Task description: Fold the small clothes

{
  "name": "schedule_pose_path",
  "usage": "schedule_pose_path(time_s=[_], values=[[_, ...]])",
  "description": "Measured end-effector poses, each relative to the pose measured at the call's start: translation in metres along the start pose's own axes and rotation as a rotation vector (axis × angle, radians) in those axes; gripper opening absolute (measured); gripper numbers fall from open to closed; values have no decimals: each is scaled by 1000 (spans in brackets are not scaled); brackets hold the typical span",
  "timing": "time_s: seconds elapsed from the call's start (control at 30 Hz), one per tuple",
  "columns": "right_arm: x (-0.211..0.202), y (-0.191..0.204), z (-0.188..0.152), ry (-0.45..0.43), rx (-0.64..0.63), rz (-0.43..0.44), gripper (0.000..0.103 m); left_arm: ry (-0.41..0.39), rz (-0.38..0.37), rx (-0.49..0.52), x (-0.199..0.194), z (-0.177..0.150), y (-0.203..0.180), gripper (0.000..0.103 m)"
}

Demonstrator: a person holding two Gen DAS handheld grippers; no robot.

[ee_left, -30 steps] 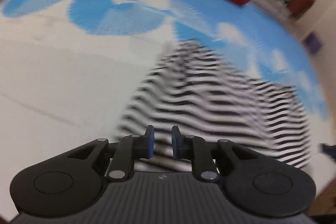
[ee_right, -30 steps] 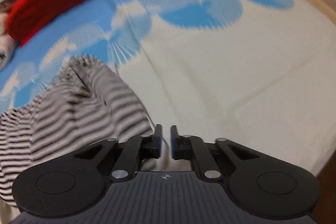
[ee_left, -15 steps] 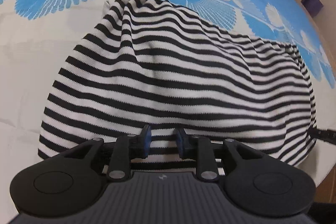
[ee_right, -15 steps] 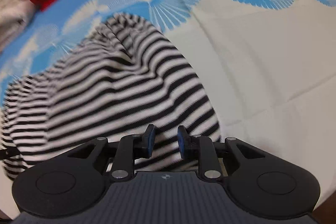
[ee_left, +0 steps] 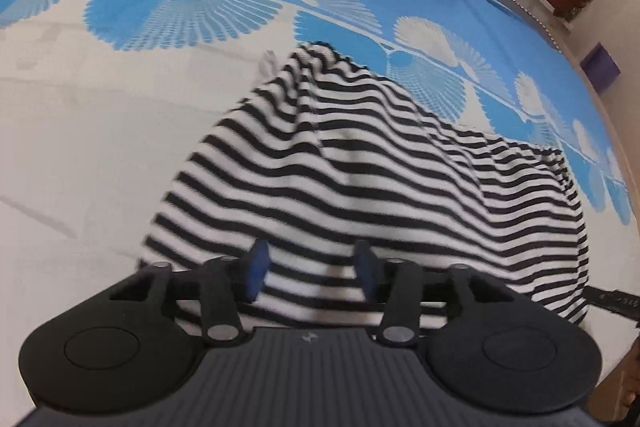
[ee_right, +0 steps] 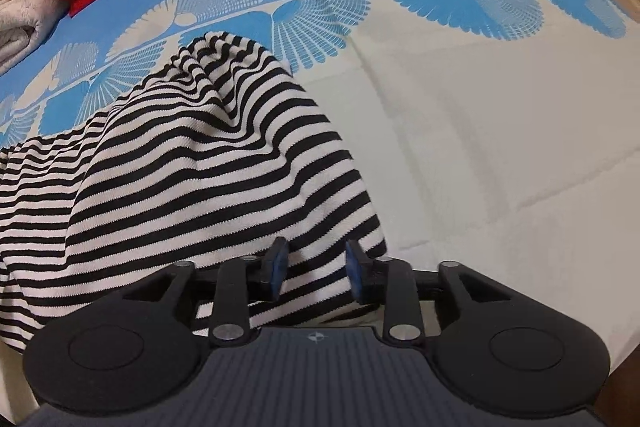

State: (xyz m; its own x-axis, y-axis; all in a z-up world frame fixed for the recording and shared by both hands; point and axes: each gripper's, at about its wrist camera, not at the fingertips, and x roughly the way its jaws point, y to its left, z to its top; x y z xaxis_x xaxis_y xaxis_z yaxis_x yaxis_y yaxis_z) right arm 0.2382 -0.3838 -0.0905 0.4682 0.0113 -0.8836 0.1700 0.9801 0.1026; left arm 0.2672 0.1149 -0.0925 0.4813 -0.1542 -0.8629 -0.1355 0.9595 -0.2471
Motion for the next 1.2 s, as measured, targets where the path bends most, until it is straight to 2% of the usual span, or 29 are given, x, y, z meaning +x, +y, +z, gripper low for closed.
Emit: schedule_pose_path(time_s=[0.2, 0.33, 0.43, 0.5, 0.6, 0.73, 0.87, 0.97, 1.07, 1.2], values=[[-14, -2, -3, -52, 9, 3, 36, -21, 18, -2, -21, -13, 15, 56], [-25, -6, -6, -89, 33, 2, 44, -71, 21, -11, -40, -22, 21, 56], [-32, -12, -7, -107, 54, 3, 45, -99, 27, -17, -51, -27, 23, 61], [-34, -16, -7, -116, 67, 3, 46, -90, 25, -35, -54, -30, 26, 62], [-36, -22, -7, -122, 77, -4, 55, -26, 14, -114, -48, -34, 35, 62], [-39, -26, -5, -142, 68, -20, 67, 90, -7, -325, -30, -39, 61, 62], [-40, -25, -2, -165, 30, -31, 80, 157, -32, -497, -15, -44, 80, 62], [-40, -22, 0, -184, -14, -44, 83, 180, -17, -542, -6, -44, 86, 62], [-41, -20, 1, -201, -42, -53, 83, 157, 16, -605, -2, -43, 95, 62], [-42, -23, 3, -217, -25, -60, 83, 143, 9, -672, 4, -39, 105, 61]])
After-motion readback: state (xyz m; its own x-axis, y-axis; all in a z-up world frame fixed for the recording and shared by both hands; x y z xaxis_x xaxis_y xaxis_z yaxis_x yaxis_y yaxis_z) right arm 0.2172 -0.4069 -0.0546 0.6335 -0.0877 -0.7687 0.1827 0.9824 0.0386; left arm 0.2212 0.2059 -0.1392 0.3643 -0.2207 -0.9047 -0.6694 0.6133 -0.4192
